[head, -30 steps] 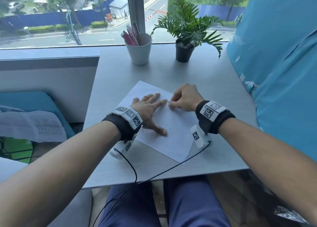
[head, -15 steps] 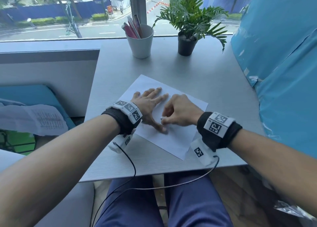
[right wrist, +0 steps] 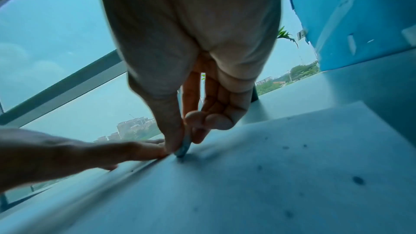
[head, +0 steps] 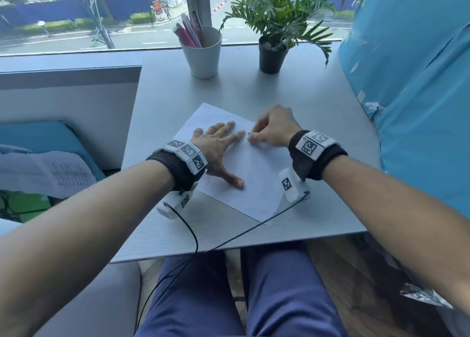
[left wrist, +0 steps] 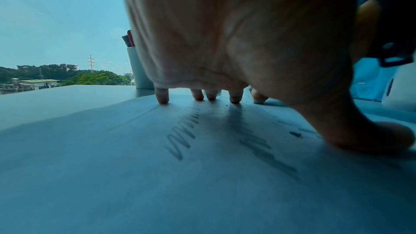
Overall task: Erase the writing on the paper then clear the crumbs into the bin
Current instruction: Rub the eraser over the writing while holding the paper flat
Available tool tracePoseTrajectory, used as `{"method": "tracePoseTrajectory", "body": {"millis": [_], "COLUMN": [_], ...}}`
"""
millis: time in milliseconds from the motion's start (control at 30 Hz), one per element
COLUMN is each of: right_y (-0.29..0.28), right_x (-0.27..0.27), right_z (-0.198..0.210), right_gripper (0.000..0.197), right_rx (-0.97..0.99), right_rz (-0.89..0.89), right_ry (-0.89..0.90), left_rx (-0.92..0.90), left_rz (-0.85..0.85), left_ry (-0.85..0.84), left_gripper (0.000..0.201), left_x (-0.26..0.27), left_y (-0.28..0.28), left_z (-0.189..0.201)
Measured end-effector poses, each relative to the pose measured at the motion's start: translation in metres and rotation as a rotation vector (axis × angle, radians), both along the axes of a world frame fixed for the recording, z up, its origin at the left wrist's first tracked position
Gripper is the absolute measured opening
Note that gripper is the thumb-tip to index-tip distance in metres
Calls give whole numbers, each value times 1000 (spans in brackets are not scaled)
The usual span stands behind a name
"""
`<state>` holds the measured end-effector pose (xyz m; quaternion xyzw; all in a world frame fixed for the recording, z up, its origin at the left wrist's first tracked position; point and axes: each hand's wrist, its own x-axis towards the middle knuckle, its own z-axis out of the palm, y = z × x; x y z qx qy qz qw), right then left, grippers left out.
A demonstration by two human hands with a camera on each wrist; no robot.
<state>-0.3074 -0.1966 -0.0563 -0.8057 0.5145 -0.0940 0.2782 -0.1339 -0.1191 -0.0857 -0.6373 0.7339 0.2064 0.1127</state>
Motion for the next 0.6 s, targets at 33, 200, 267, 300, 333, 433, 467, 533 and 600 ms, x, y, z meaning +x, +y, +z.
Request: {"method": "tracePoseTrajectory", "body": {"millis": [33,200,267,300,333,433,467,533,600], "right_y": [2,49,28,14,2,7,20,48,48], "right_x": [2,7,7,6,5,10,11,12,12], "right_z": [-1,-3,-2,-1,-1,-5,-7,-9,-7], "right_gripper": [16,10,15,18,20,16,13,9,10], "right_rx": [-28,103,89,77,48,-17,-8,65,114], "right_rz": [1,261,185,96,17,-12,39,169,212], "right_ry": [0,72,49,19,-7,-27,-25,2,23], "left_rx": [-1,9,3,5,8,8,8,7,14], "left_rz": [0,-13,-11,-9,-7,-11,-17,-23,-20], "left_ry": [-1,-9,-4,0,2,-3,-6,-1,7], "left_gripper": [144,148,147,147,147,147,147,149,150], "left_x": [-1,1,2,1,1,2,2,4,5], "left_y": [0,0,0,0,0,0,0,0,0], "left_z": [0,0,0,-1,-2,-3,-3,-4,-4]}}
